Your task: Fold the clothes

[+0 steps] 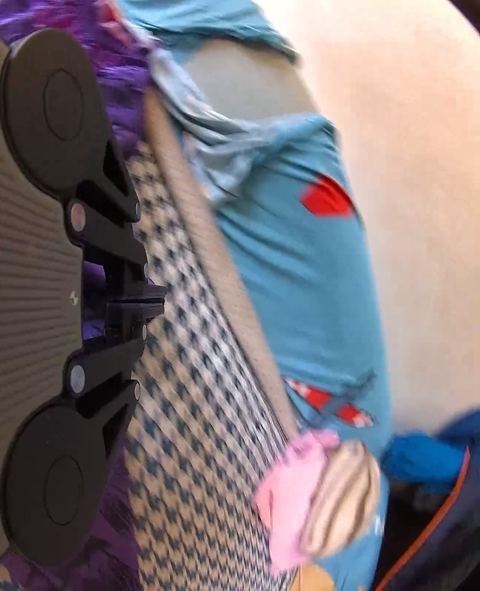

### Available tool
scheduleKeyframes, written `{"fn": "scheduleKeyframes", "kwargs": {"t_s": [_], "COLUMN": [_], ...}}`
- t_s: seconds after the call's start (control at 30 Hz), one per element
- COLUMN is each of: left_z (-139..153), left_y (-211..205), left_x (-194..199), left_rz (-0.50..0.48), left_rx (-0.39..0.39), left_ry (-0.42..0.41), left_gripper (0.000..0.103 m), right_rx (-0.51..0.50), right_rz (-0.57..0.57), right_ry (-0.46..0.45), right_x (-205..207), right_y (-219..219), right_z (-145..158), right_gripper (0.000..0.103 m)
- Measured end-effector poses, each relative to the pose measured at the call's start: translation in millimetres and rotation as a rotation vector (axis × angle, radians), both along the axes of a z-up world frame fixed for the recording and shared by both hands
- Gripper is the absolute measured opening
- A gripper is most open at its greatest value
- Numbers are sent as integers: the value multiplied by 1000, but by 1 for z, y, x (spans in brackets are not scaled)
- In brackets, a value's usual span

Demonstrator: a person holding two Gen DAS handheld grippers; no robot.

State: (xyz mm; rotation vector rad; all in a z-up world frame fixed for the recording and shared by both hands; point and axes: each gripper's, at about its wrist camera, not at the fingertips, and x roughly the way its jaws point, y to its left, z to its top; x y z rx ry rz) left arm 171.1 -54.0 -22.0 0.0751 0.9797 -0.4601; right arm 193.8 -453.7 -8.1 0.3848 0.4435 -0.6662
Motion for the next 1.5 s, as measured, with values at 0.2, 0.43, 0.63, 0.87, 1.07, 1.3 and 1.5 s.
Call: {"fn": "scheduleKeyframes", "kwargs": {"t_s": [0.2, 0.43, 0.63, 0.87, 1.07, 1.3, 1.5], "left_z": [-2, -3, 0, 2, 2, 1, -1], "left_y": [1, 2, 3, 3, 1, -3, -5], "left_x": [3, 4, 3, -1, -5, -8, -10], "left_rz": [6, 5, 11, 2, -14, -25, -35], "left_rx": [-1, 8, 20, 28, 33, 36, 46], "left_ry": [1, -6, -25, -39, -47, -48, -54], "left_gripper": [103, 103, 103, 103, 103, 103, 103], "right_rx": [4, 48, 89, 101, 98, 80, 97], "right_rz": [-119, -68, -40, 9, 39, 46, 26], "right_ry": [8, 41, 2, -13, -1, 45, 58], "right_x": [-7, 0, -8, -27, -59, -103, -142], "right_y": [-24, -31, -33, -39, -58, -86, -107], "right_z": [-3, -20, -9, 3, 12, 20, 27], "right_gripper": [3, 4, 15, 26, 33, 41, 46]}}
